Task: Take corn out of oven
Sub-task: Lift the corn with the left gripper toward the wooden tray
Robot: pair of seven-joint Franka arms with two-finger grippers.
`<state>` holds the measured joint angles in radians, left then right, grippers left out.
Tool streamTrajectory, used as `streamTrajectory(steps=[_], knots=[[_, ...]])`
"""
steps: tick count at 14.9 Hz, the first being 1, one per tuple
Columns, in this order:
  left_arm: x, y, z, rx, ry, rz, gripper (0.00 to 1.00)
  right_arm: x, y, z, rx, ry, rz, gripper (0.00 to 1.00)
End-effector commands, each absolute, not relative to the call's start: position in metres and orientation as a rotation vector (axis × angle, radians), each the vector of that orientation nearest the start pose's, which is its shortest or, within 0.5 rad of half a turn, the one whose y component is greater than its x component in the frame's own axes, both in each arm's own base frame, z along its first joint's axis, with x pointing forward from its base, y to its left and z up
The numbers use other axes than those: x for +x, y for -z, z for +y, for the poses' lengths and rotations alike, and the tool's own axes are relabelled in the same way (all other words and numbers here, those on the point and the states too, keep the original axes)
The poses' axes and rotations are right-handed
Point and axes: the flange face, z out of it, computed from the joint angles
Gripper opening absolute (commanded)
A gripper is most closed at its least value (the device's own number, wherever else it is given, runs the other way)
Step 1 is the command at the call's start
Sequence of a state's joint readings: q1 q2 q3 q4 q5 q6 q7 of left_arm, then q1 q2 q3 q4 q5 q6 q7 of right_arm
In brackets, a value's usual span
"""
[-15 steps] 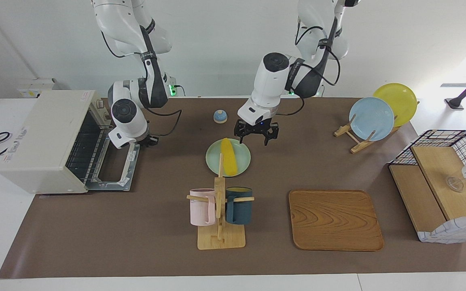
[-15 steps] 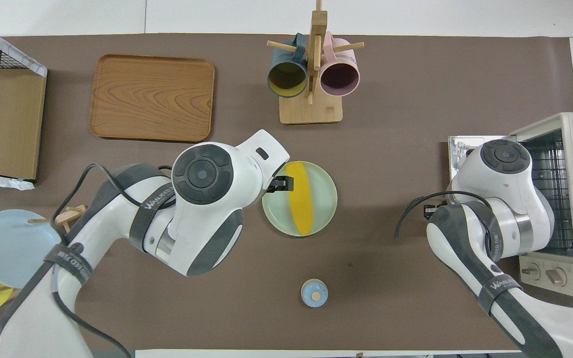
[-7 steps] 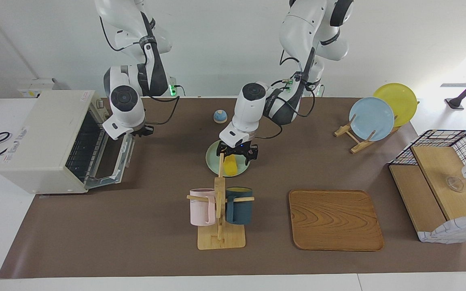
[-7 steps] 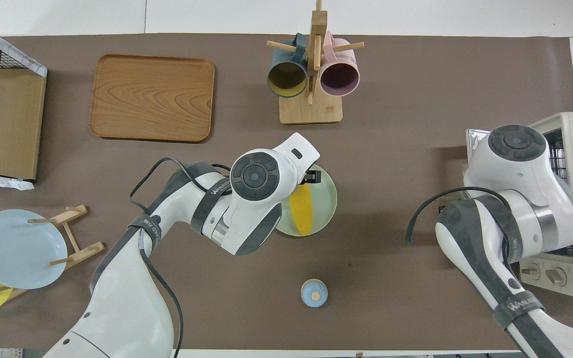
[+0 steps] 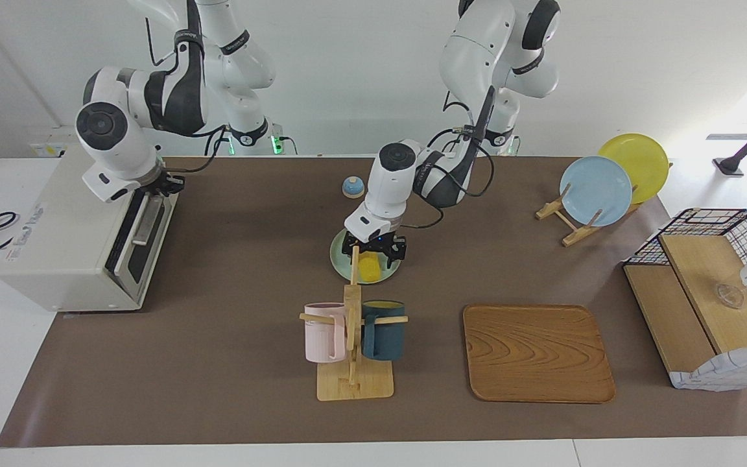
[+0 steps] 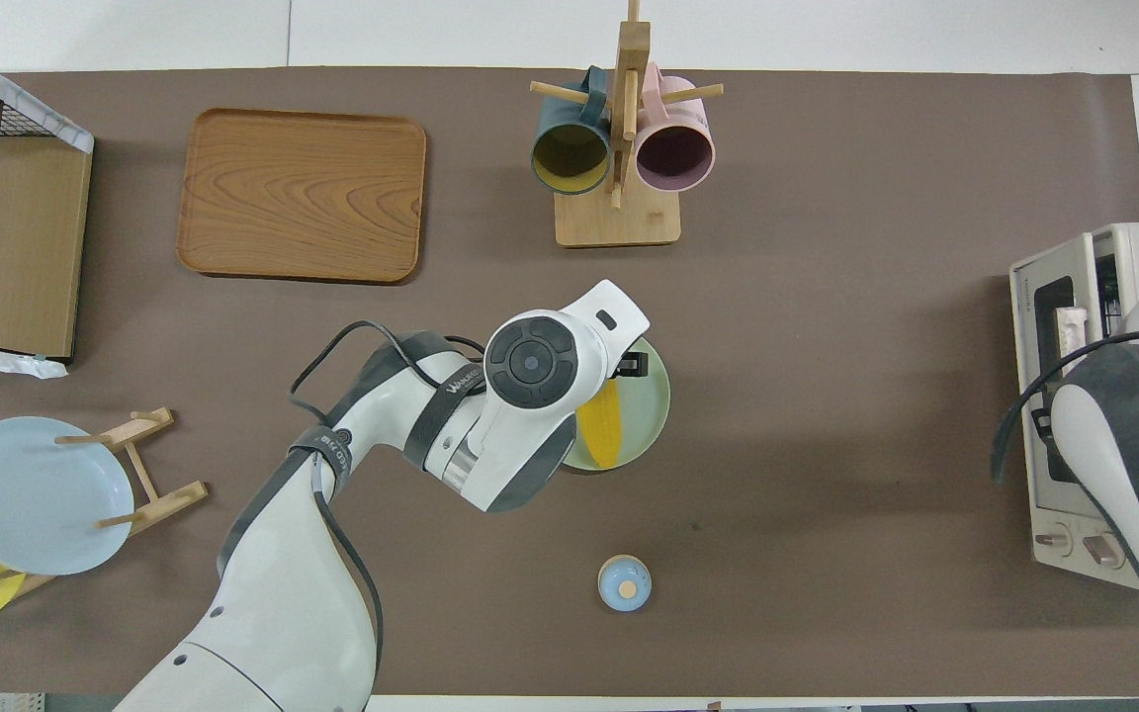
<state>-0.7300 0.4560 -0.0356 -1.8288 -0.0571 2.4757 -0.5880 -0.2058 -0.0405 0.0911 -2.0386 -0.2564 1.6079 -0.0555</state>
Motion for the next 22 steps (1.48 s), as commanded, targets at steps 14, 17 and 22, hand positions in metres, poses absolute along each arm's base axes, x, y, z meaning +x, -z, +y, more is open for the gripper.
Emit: streamTrajectory(steps=[14, 17, 22], knots=[[0.577, -0.406, -0.355, -3.251, 0.164, -0.05, 0.0, 0.51, -0.508, -0.069, -3.264, -0.507, -0.127, 0.57], [0.627, -0.406, -0.28, -3.235, 0.191, -0.074, 0.0, 0.52, -0.551, -0.052, -3.176, -0.361, -0.107, 0.89], [0.713, -0.379, -0.198, -3.226, 0.237, -0.031, 0.0, 0.55, -0.578, -0.03, -3.16, -0.241, -0.151, 1.0]])
